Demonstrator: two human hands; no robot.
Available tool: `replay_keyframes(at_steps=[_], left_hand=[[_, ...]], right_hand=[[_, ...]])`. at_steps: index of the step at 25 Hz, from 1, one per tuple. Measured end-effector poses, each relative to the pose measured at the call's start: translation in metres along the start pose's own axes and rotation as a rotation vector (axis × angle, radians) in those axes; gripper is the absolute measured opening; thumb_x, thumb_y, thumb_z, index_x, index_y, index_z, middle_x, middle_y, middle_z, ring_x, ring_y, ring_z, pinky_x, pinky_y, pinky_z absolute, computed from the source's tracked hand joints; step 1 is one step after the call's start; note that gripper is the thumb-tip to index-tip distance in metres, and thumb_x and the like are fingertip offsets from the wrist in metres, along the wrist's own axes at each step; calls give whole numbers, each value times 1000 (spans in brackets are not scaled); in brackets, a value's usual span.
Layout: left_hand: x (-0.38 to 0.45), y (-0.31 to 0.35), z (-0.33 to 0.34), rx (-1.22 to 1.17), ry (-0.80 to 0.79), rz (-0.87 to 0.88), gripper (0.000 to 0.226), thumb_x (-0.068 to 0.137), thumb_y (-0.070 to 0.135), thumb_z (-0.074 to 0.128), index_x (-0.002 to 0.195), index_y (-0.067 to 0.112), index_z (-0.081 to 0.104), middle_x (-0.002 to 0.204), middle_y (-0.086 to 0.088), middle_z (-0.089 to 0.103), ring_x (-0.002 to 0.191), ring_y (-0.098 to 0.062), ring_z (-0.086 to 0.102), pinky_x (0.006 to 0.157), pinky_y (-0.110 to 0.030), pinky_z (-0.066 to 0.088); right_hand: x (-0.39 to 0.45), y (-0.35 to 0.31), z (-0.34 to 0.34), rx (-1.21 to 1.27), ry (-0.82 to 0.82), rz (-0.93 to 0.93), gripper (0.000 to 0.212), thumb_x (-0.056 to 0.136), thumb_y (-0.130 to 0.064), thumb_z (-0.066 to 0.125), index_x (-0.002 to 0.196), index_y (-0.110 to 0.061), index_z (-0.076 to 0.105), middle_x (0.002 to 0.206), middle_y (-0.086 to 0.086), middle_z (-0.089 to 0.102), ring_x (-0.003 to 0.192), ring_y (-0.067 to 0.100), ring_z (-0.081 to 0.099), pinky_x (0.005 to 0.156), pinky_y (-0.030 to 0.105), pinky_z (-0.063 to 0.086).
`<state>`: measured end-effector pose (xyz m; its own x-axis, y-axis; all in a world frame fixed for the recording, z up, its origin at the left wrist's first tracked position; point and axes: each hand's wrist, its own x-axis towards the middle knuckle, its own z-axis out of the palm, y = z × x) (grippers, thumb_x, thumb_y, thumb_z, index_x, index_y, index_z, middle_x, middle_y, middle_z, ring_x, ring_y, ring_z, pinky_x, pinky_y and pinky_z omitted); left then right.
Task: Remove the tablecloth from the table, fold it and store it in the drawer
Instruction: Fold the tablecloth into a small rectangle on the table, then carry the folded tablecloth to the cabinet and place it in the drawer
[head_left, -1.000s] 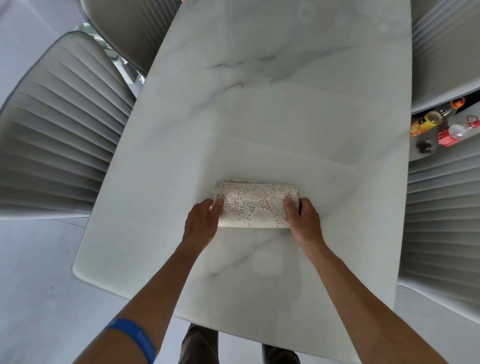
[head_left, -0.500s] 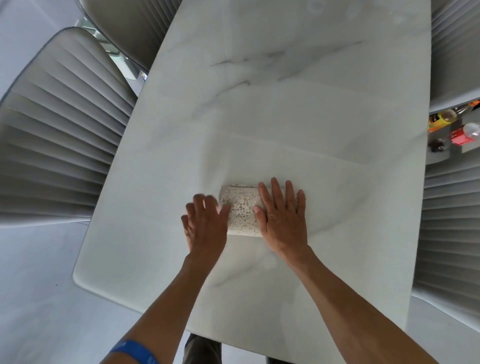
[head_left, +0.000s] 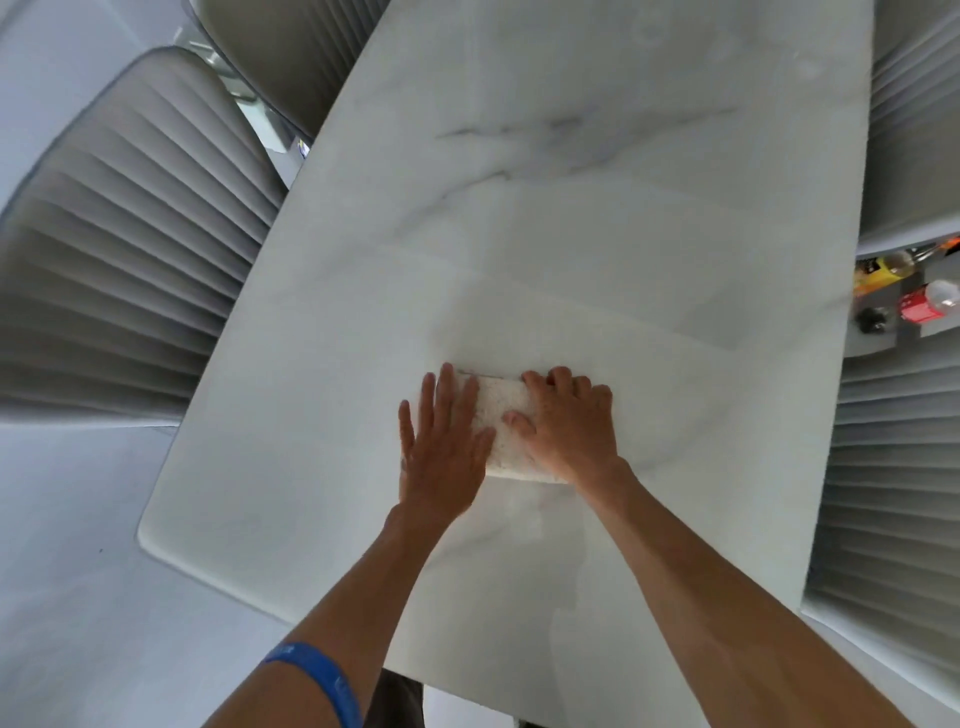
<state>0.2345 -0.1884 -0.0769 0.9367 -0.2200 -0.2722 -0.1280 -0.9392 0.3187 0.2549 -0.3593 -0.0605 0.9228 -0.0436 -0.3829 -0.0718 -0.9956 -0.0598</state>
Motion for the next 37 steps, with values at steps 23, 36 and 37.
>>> replay_keyframes(at_steps=[23, 36, 37], left_hand=[[-144, -116, -211, -1846, -270, -25, 67, 75, 5, 75, 132, 28, 50, 126, -17, 64, 112, -38, 63, 86, -42, 54], [-378, -133, -192, -1162, 869, -489, 73, 73, 14, 69, 138, 39, 48, 118, 6, 70, 106, -12, 67, 84, -42, 57], [-394, -143, -191, -1082, 874, -513, 77, 71, 12, 71, 139, 40, 47, 120, 6, 69, 107, -10, 67, 85, -43, 57]], right_hand=[[-104, -177, -145, 1873, -147, 176, 66, 75, -26, 80, 130, -2, 53, 121, 22, 68, 112, 41, 64, 93, 60, 52], [-284, -390, -96, 1588, -496, -354, 63, 81, -55, 63, 141, -44, 43, 142, -9, 55, 128, 10, 54, 111, 43, 40], [-295, -407, -92, 1643, -584, -360, 62, 79, -54, 66, 137, -44, 47, 137, -6, 60, 123, 15, 59, 108, 46, 44]])
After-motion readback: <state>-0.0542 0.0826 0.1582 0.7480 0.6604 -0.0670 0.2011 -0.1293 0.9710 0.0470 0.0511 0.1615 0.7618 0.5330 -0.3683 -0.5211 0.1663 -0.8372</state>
